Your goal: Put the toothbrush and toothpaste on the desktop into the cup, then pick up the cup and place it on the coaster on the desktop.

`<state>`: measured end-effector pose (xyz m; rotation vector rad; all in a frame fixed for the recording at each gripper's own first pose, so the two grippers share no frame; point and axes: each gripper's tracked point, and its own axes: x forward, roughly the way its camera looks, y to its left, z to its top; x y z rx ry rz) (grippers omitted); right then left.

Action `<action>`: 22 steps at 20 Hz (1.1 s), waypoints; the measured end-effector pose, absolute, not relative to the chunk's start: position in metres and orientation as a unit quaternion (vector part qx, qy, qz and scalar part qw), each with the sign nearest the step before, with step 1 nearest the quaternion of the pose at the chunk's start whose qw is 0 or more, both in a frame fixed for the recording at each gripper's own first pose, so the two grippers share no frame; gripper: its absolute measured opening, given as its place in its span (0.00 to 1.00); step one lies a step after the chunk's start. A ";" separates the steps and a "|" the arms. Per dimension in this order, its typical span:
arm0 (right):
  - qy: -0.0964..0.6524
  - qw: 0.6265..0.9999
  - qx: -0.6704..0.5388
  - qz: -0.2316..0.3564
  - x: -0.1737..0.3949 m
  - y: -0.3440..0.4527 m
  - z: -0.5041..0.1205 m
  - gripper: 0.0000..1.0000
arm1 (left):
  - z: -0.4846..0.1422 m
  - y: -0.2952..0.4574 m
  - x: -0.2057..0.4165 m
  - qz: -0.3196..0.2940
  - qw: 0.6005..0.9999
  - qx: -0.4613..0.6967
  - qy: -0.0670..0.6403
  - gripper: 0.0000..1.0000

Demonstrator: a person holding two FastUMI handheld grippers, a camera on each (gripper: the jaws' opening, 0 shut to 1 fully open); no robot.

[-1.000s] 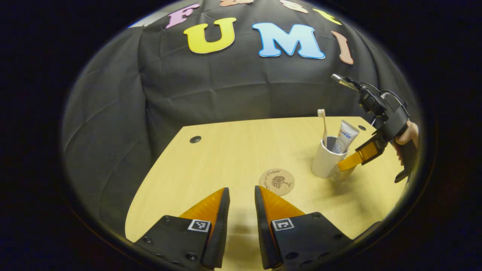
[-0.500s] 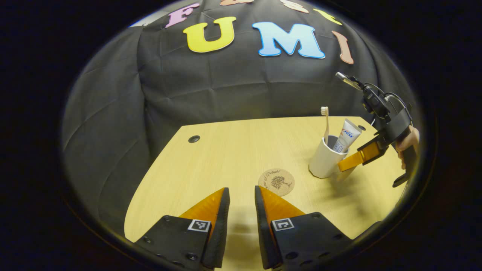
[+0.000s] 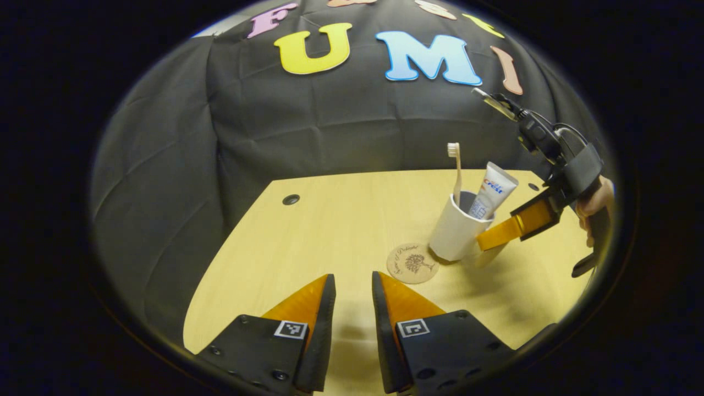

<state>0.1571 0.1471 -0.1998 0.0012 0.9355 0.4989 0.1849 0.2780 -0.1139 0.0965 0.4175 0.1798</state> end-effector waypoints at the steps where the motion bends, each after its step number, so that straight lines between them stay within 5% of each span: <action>1: 0.446 0.861 -0.004 0.243 0.159 0.152 -0.199 0.09 | -0.114 0.279 0.182 0.093 0.973 0.047 0.207 0.45; 14: 0.455 0.844 -0.081 0.274 0.161 0.162 -0.207 0.09 | -0.113 0.315 0.169 0.122 0.971 0.030 0.205 0.45; 16: 0.456 0.843 -0.075 0.275 0.161 0.163 -0.205 0.12 | -0.113 0.315 0.169 0.120 0.971 0.030 0.204 0.45; 17: 0.454 0.844 -0.074 0.275 0.159 0.161 -0.205 0.22 | -0.113 0.315 0.169 0.118 0.971 0.030 0.203 0.45; 22: 0.434 0.856 -0.055 0.275 0.157 0.158 -0.182 0.21 | -0.102 0.306 0.168 0.107 0.975 0.035 0.194 0.45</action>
